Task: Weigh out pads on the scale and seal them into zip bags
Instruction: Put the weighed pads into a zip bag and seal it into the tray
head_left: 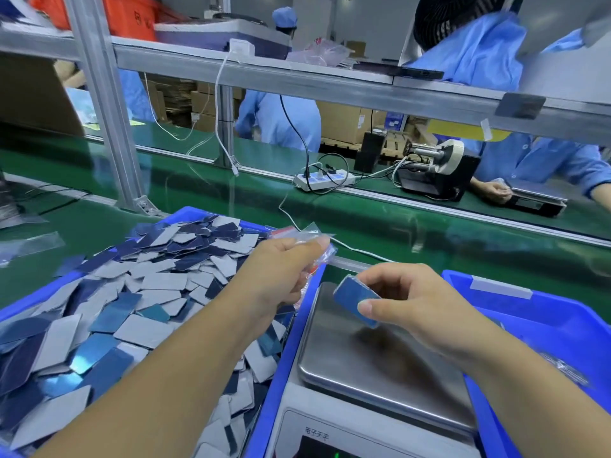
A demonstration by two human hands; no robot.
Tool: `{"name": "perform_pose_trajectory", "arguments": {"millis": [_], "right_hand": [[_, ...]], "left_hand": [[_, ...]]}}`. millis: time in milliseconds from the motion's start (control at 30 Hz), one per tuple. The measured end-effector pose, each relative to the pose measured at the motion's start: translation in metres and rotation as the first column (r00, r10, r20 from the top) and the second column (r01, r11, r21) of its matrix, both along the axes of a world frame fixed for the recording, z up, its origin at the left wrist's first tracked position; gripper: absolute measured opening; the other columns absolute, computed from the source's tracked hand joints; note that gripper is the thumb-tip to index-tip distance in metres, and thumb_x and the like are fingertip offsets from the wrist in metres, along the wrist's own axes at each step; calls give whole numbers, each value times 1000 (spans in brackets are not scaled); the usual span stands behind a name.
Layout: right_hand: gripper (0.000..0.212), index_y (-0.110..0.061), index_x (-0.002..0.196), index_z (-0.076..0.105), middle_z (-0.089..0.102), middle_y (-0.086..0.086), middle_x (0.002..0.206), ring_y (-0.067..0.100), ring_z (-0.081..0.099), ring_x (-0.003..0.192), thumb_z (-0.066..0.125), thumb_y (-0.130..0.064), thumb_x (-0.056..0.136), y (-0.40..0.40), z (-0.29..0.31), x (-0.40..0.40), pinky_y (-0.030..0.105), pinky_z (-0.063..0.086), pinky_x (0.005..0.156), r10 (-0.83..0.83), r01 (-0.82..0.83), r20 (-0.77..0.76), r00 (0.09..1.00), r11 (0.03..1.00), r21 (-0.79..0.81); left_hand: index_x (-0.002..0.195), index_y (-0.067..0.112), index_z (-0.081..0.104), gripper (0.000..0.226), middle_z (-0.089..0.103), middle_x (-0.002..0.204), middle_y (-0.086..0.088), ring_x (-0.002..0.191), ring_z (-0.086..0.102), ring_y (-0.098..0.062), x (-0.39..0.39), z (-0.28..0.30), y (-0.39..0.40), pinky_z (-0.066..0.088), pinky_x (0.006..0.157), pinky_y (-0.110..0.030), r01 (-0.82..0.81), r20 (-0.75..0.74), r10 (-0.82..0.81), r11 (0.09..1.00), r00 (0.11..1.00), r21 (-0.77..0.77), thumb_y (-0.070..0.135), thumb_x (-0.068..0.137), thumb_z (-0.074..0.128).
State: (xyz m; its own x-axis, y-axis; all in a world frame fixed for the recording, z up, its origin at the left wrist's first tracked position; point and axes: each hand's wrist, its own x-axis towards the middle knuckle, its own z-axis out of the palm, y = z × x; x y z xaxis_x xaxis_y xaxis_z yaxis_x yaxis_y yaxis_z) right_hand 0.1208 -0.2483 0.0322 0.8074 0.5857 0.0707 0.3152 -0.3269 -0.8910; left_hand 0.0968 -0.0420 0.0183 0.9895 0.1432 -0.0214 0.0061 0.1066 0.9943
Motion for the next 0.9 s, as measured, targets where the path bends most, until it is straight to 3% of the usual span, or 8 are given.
{"name": "perform_pose_trajectory", "arguments": {"millis": [67, 167, 233, 467, 533, 633, 767, 900], "right_hand": [[18, -15, 92, 76, 73, 5, 85, 15, 64, 74, 71, -13, 74, 3, 1, -4, 22, 53, 65, 60, -38, -119, 991, 982, 185], [20, -18, 93, 77, 71, 11, 89, 18, 62, 78, 70, -13, 74, 6, 1, -7, 24, 52, 67, 92, -54, -133, 987, 963, 265], [21, -17, 94, 77, 71, 16, 91, 19, 61, 79, 70, -13, 74, 7, 1, -7, 25, 52, 67, 90, -52, -127, 988, 959, 279], [19, -13, 94, 74, 69, 10, 87, 16, 59, 75, 70, -11, 76, 4, 1, -9, 23, 50, 65, 121, -92, -90, 989, 957, 275], [19, -16, 94, 75, 70, 7, 87, 15, 60, 75, 70, -11, 76, 5, 2, -10, 24, 50, 65, 124, -96, -94, 988, 961, 260], [19, -18, 93, 75, 70, 3, 83, 12, 60, 72, 71, -11, 76, 4, 2, -10, 22, 50, 64, 131, -103, -101, 986, 964, 245], [19, -20, 93, 76, 70, 1, 82, 12, 61, 72, 72, -14, 76, 5, 2, -11, 23, 51, 64, 123, -100, -96, 988, 970, 221], [19, -20, 92, 76, 70, 2, 82, 12, 61, 71, 72, -13, 75, 5, 2, -11, 24, 51, 64, 113, -89, -98, 989, 971, 221]], "left_hand": [[71, 18, 54, 28, 35, 63, 1, 55, 17, -15, 0, -1, 0, 15, 44, -23, 32, -19, -33, 999, 999, -39, 26, 95, 67], [95, 7, 69, 5, 43, 70, -2, 51, 28, -10, 0, -3, -3, 21, 40, -19, 71, -45, -75, 994, 996, -86, 9, 94, 65], [106, 0, 70, 15, 49, 68, -3, 48, 35, -8, -1, -4, -5, 23, 38, -17, 92, -57, -100, 987, 993, -132, 2, 93, 62], [85, 10, 72, 17, 60, 68, -5, 47, 39, -7, -4, -1, -8, 25, 37, -16, 147, -51, -162, 965, 985, -218, 0, 93, 61], [79, 11, 70, 19, 57, 67, -4, 47, 38, -6, -5, 0, -9, 23, 37, -16, 148, -43, -160, 966, 986, -214, 1, 93, 62], [85, 8, 64, 13, 48, 54, 6, 45, 32, -5, -6, 3, -9, 20, 38, -15, 132, -40, -145, 965, 989, -225, 2, 95, 60], [86, 7, 62, 10, 35, 55, 6, 45, 26, -6, -7, 5, -9, 20, 37, -15, 121, -39, -133, 967, 990, -225, 5, 96, 61], [76, 9, 61, 21, 39, 52, 6, 44, 25, -6, -9, 5, -9, 20, 37, -15, 146, -9, -151, 969, 989, -200, 12, 96, 62]]}}
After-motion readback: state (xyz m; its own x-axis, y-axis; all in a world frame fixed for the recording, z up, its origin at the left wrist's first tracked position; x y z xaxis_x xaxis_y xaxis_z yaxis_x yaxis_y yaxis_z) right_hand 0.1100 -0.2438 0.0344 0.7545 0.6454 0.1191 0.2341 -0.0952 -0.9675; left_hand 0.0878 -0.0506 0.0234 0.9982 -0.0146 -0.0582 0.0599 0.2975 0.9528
